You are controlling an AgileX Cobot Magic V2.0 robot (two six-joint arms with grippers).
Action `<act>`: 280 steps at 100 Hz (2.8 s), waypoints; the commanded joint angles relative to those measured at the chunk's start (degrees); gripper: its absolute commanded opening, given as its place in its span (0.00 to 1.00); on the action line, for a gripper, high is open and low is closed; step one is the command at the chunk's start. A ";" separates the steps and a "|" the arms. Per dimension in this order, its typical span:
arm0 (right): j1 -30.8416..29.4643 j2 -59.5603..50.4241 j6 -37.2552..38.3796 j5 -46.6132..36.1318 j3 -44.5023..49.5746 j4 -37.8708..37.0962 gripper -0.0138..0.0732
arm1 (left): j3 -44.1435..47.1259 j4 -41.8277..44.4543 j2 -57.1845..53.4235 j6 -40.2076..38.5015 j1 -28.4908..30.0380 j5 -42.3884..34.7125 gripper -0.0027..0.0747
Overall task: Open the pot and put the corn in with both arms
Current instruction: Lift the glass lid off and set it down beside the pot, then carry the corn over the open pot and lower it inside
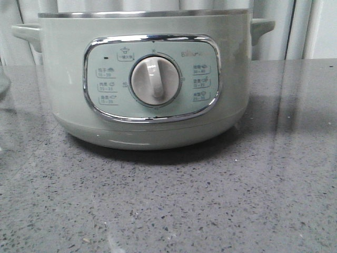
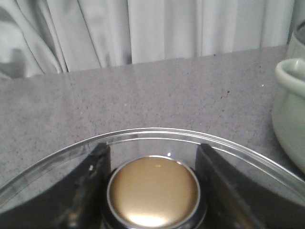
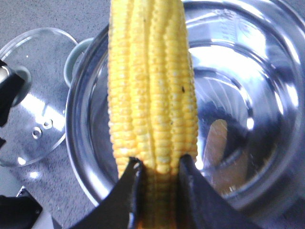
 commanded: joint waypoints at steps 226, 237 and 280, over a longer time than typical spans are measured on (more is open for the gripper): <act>0.38 -19.53 -1.08 -6.89 3.24 -15.36 0.08 | -2.11 -2.97 -23.25 -0.89 -7.55 -1.48 0.01; 0.38 -26.31 -1.08 -12.70 9.63 -17.76 0.08 | -2.11 -4.03 -29.14 -1.05 -7.55 5.83 0.01; 0.38 -52.64 -1.08 -40.16 47.29 -24.29 0.08 | -1.99 -5.57 -39.71 -1.05 -7.55 19.64 0.01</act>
